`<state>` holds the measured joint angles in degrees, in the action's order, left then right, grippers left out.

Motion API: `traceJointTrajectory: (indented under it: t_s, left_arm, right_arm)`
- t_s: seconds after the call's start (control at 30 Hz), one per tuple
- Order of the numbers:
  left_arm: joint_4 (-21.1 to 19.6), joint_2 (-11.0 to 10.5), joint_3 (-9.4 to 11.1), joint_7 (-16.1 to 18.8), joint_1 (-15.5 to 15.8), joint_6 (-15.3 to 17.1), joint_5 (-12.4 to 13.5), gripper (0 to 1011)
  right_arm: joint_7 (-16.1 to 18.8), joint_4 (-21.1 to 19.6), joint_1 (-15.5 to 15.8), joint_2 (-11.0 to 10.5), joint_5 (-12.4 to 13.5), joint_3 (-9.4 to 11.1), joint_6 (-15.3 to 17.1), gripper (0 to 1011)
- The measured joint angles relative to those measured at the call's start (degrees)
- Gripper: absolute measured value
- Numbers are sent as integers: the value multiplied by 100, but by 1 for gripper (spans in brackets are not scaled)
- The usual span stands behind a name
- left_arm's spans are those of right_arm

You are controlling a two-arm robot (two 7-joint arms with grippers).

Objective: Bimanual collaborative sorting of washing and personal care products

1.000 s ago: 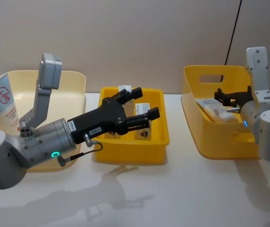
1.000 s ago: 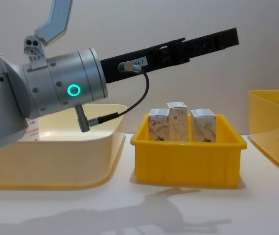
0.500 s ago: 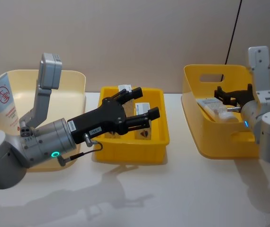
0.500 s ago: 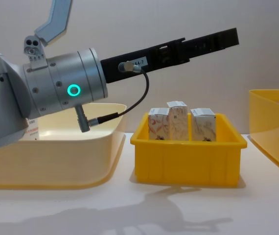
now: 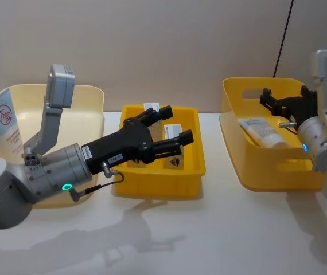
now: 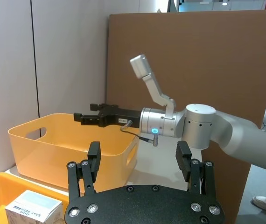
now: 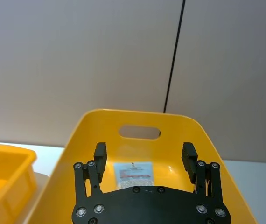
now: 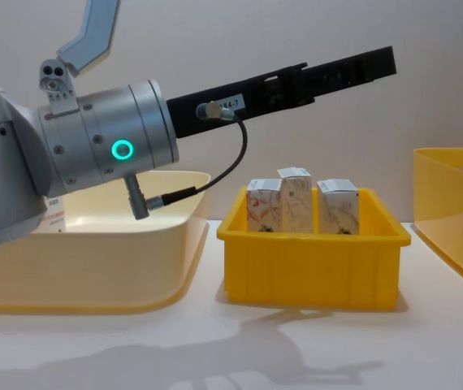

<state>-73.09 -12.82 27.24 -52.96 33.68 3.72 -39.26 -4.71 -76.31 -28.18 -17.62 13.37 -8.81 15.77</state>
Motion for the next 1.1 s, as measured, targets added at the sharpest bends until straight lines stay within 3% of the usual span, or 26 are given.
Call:
traceJointTrajectory:
  t_s: [0.43,1.1]
  left_arm:
    - [-59,-21,-3,154,-55,0,69,1003]
    - [-614,-275,-38,1585,-607,-85,843,1003]
  right_arm:
    - [127,-230,219,-17,68,29,-195,1001]
    - [406,-1096,1243,-80,158,-145,-646,1001]
